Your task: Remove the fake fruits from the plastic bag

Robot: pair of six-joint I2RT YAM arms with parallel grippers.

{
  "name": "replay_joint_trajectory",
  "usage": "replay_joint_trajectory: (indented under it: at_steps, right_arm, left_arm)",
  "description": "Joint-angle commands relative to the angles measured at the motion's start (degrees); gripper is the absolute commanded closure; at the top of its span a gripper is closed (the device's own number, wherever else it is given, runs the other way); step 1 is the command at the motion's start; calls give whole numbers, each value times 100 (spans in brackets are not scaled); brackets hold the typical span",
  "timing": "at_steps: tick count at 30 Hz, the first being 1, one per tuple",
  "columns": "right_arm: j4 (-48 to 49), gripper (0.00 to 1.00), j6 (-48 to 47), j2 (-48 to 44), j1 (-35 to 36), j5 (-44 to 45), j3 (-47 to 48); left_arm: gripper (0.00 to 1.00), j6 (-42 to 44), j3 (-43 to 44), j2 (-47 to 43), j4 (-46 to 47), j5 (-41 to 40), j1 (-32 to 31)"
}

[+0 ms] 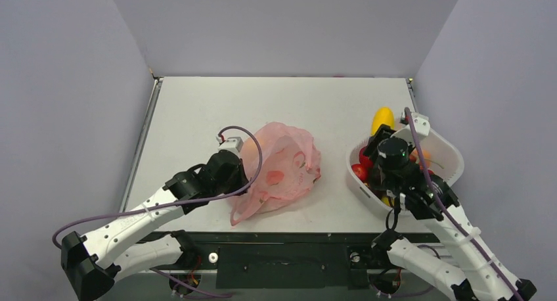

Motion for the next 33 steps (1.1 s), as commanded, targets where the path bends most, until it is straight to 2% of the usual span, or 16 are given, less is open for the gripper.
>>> replay_joint_trajectory:
  at_steps: [1, 3, 7, 14, 17, 23, 31, 33]
  right_arm:
    - [-1116, 100, -28, 481, -1510, -695, 374]
    - [-1245, 100, -135, 553, -2020, -893, 426]
    - [-1337, 100, -520, 762, -2451, -1209, 536]
    - [-463, 100, -804, 882, -2572, -2174, -404]
    - [-502, 100, -641, 916, -2655, -2436, -656]
    - [-600, 96, -158, 347, -2746, -2095, -1162]
    - [-568, 62, 44, 290, -2757, -2252, -1279]
    - [-568, 49, 54, 255, -2755, -2286, -1257]
  left_arm:
    - [100, -261, 490, 361, -88, 219, 64]
    - [100, -366, 586, 548, -163, 307, 77]
    - [100, -518, 622, 729, -71, 597, 87]
    - [100, -95, 186, 707, 422, 414, 80]
    - [100, -65, 111, 612, 451, 317, 78]
    - [100, 31, -119, 407, 898, 323, 61]
    - [100, -30, -372, 92, 984, 307, 61]
    - [100, -35, -314, -6, 970, 353, 61]
